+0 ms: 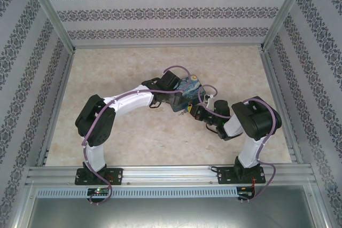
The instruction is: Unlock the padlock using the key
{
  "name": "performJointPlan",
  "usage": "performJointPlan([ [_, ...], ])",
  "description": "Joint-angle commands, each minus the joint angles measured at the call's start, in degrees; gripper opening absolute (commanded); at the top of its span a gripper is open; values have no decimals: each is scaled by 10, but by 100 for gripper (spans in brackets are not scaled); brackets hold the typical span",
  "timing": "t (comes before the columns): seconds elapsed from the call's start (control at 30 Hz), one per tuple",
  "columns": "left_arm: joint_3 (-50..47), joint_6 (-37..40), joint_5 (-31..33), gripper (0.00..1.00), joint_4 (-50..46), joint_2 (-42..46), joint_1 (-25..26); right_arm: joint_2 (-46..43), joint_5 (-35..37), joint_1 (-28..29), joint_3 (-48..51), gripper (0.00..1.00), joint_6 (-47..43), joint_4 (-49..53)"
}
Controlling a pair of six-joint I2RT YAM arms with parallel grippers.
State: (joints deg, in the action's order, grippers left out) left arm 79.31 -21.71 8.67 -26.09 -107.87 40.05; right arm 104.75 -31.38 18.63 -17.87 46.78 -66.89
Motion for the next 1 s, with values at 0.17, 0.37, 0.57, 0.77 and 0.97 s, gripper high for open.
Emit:
performJointPlan([
  [0.17,-103,3,-95,97,-25,131,-20,20,-40,2,2,0,33,66],
  [0.37,-214,-7,-286,95,71,227,-22,18,-89,-1,-8,0,52,68],
  [0.57,-283,-25,-376,87,173,223,-22,23,-150,-11,-15,0,69,67],
  [0.77,-318,-50,-413,76,271,186,-23,36,-202,-28,-15,0,92,39],
  [0.97,-339,-107,-437,66,391,143,-26,43,-224,-32,-33,0,119,8],
])
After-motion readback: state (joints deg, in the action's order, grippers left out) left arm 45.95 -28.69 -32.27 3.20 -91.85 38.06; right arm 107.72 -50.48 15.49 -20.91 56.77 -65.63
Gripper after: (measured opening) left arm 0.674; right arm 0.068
